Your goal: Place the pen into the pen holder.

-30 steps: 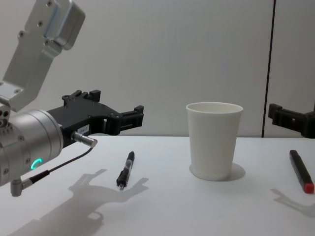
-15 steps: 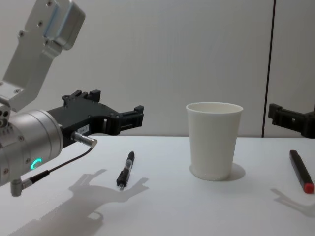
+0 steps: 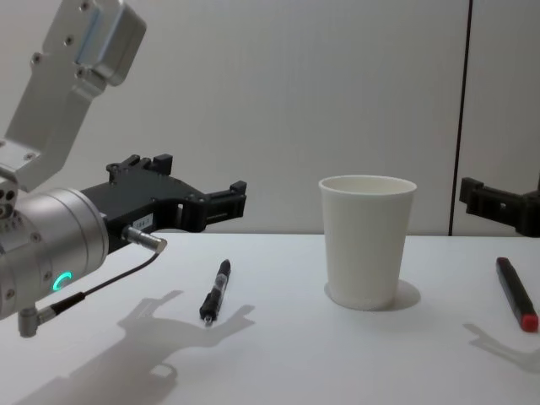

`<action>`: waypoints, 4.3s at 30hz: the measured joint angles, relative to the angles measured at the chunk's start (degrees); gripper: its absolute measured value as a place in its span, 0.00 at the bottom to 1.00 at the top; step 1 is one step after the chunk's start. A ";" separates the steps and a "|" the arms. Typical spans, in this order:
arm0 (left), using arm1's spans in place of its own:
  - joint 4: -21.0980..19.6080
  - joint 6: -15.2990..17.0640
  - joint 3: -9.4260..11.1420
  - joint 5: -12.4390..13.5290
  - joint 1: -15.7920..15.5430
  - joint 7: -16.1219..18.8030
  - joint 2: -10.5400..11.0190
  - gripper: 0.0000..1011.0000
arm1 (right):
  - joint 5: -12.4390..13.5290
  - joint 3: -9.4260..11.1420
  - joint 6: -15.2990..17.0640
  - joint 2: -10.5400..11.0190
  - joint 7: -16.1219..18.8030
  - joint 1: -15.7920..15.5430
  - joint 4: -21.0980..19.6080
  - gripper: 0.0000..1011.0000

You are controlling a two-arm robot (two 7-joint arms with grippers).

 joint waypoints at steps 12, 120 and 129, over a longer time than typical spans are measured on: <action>0.00 0.00 0.00 0.00 0.00 0.00 0.00 0.99 | -1.44 -0.27 4.11 -1.80 -2.66 1.89 0.20 0.99; 0.00 0.00 0.00 0.00 0.00 0.00 0.00 0.99 | -4.09 1.76 40.98 -14.41 -13.95 25.34 23.15 0.74; 0.00 0.00 0.00 0.00 0.00 0.00 0.01 0.99 | -4.10 1.80 40.97 -14.43 -13.93 25.33 23.23 0.69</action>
